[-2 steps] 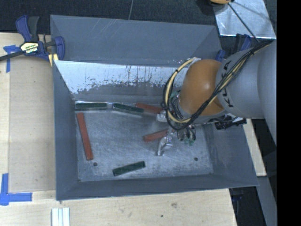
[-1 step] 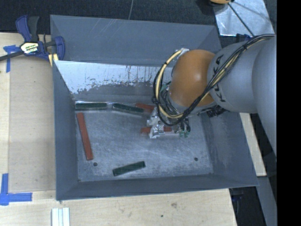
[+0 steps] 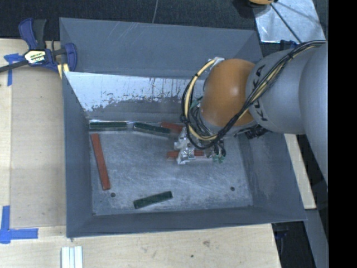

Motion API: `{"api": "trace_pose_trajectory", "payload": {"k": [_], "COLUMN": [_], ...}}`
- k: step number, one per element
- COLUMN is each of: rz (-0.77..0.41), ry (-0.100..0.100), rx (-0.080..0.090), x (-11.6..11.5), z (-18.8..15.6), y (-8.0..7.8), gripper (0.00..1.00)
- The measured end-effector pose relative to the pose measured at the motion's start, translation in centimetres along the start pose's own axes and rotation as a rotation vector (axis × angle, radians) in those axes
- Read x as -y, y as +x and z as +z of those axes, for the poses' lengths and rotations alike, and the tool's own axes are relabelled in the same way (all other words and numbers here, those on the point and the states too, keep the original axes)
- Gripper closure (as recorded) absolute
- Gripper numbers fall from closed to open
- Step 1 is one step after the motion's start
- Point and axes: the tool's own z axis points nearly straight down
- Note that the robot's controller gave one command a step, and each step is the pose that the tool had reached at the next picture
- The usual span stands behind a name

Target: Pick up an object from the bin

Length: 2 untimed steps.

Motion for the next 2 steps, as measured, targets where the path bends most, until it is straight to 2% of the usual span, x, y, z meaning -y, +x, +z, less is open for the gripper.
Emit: {"api": "trace_pose_trajectory", "payload": {"k": [1,2], "rz": [0.003,0.03], "ry": [0.0,0.0], "rx": [-0.004,-0.002], "x": [-0.1,-0.2], "z": [-2.0,-5.2], "y": [0.0,1.0], "gripper": [1.0,1.0]}}
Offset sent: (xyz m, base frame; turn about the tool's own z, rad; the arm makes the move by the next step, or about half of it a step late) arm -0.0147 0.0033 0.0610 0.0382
